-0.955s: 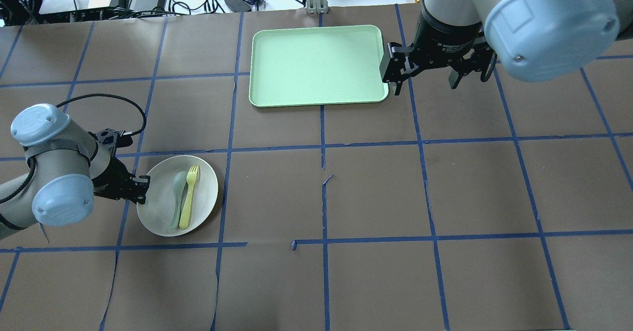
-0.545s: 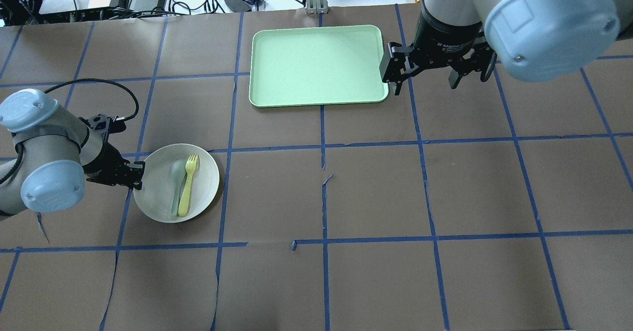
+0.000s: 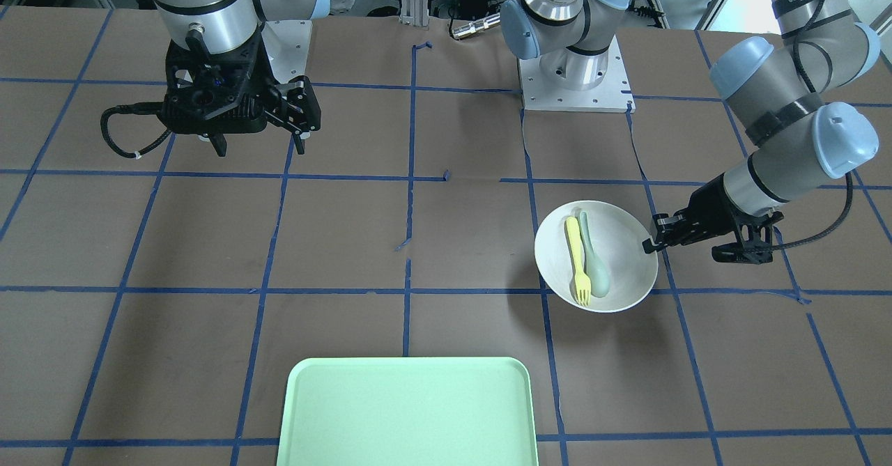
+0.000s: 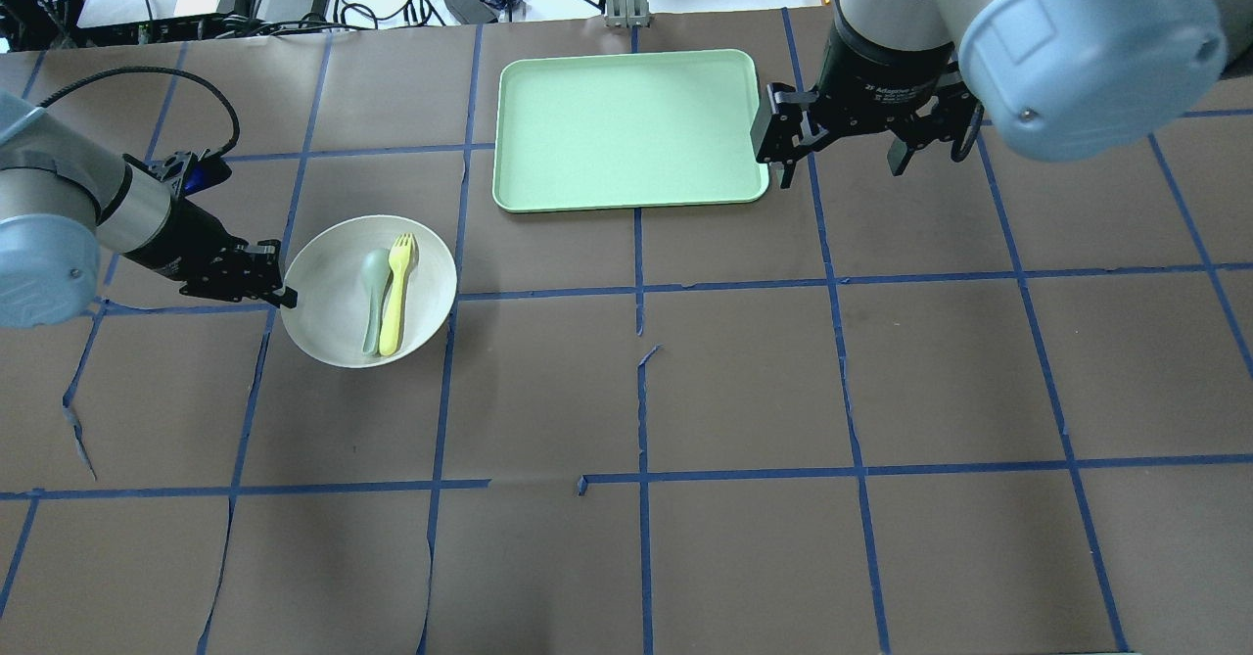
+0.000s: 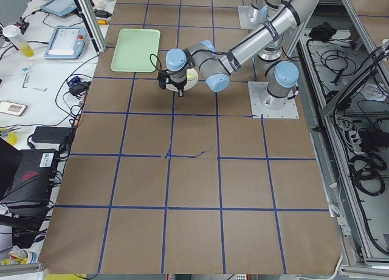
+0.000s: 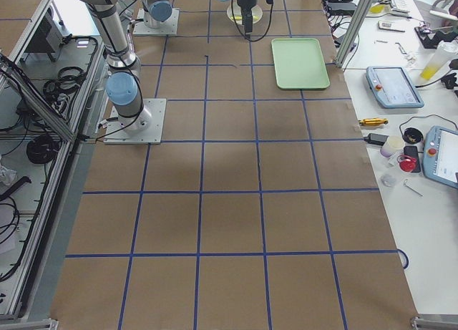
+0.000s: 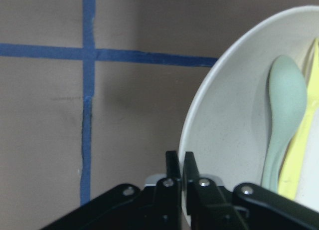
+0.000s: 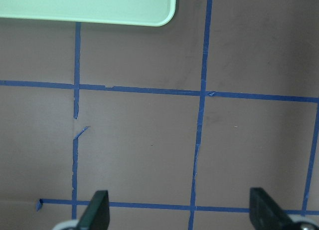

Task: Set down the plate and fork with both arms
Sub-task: 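Grip the white plate rim with the left gripper, then carry the plate with the left gripper onto the green tray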

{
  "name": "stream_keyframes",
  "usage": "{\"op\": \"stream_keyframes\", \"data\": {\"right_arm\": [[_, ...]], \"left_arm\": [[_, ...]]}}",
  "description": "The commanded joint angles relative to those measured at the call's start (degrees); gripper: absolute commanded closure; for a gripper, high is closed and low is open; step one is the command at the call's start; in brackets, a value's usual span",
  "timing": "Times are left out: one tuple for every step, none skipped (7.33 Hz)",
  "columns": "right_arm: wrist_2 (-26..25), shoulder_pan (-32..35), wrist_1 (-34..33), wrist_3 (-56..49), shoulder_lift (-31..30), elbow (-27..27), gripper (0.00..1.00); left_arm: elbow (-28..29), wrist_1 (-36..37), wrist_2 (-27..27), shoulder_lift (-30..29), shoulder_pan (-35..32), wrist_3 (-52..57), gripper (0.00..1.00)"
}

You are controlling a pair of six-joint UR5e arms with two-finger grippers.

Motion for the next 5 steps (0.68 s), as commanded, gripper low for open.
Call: {"op": "stream_keyframes", "data": {"right_arm": [[-0.1, 0.0, 0.0, 0.0, 0.0, 0.0, 0.0], [-0.1, 0.0, 0.0, 0.0, 0.0, 0.0, 0.0], [0.0, 0.0, 0.0, 0.0, 0.0, 0.0, 0.0], [0.0, 0.0, 0.0, 0.0, 0.0, 0.0, 0.0], [0.2, 0.0, 0.0, 0.0, 0.0, 0.0, 0.0]], "left_arm": [[6.7, -0.9, -2.9, -4.4, -3.9, -2.1, 1.0], [12.2, -1.1, -1.9, -8.5, -8.9, -6.9, 1.0], [18.1, -1.6, -1.4, -12.8, -12.2, -10.7, 1.0], [23.7, -2.2, -1.8, -16.9, -14.5, -12.0, 1.0], [28.7, -2.2, -2.2, -20.7, -17.3, -14.3, 1.0]]}}
